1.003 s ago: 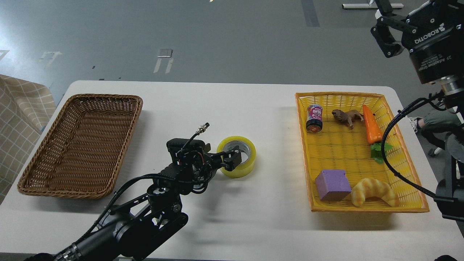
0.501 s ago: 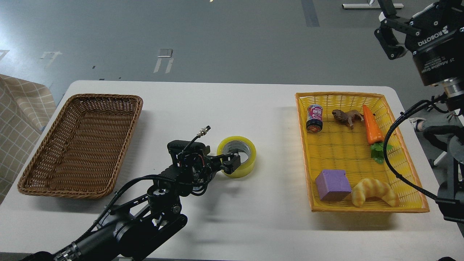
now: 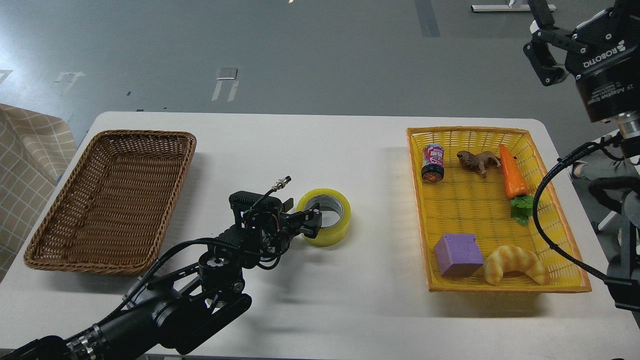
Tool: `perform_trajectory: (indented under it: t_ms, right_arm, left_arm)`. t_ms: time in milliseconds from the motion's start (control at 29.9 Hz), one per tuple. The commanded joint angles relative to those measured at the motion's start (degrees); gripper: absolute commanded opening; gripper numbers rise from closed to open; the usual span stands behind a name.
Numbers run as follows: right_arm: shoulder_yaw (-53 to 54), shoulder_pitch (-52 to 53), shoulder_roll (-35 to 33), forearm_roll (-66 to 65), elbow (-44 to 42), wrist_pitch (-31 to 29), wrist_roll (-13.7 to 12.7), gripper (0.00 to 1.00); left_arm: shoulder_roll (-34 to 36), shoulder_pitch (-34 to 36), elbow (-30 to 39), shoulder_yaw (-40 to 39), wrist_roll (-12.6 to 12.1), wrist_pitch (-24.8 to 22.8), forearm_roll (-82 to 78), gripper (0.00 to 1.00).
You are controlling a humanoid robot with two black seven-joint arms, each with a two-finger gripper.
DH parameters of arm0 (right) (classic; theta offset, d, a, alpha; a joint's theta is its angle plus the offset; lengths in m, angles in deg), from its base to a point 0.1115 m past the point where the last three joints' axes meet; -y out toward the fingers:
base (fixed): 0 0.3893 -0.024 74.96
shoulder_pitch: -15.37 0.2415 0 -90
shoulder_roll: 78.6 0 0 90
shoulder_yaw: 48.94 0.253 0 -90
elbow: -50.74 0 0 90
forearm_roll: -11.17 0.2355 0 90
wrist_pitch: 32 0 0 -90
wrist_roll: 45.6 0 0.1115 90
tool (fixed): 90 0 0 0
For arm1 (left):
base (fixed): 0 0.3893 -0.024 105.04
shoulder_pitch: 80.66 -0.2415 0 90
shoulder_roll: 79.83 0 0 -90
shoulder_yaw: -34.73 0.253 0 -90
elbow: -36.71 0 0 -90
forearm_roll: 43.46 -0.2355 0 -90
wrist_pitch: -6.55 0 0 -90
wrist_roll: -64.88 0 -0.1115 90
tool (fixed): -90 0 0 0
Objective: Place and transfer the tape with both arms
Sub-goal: 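Close the left gripper on the tape roll rim and lift it, then carry the tape roll with the left gripper over the wicker basket and lower it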
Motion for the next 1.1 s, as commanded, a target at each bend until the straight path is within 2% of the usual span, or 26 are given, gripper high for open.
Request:
perform_trajectory:
  t_ms: [0,33,134,201,568,802,1070]
  right_arm:
    - [0.12,-0.54,-0.07,-0.05,-0.09,-0.09,0.00,1.00]
    - [0.12,-0.80,-0.07,-0.05,-0.09,-0.09,0.00,1.00]
    - [0.12,-0.89,-0.06,-0.05,0.00,-0.09,0.09,1.00]
    - [0.21,-0.98,0.02,-0.05,0.00,0.00,0.09,1.00]
    - [0.65,-1.59,0.02,-0.05,0.00,0.00,0.09,1.00]
    - [0.65,-1.59,0.02,-0.05,-0.18,0.00,0.09,1.00]
    - [0.56,-1.68,0.11,-0.05,-0.53,0.00,0.09,1.00]
  left_arm:
    - [0.17,0.03,-0.37,0.04,0.19,-0.11,0.01,0.30]
    - [0.25,0.03,-0.37,0.04,0.28,-0.11,0.01,0.23]
    - [0.43,0.12,-0.37,0.04,0.28,-0.11,0.01,0.19]
    - [0.43,0.12,-0.37,0.04,0.28,-0.11,0.01,0.12]
    - [0.96,1.26,1.73,0.30,0.19,-0.11,0.01,0.10]
    - [5.27,5.57,4.47,0.39,0.45,-0.29,0.01,0.11]
    - [11.32,8.56,7.10,0.30,1.95,-0.38,0.01,0.11]
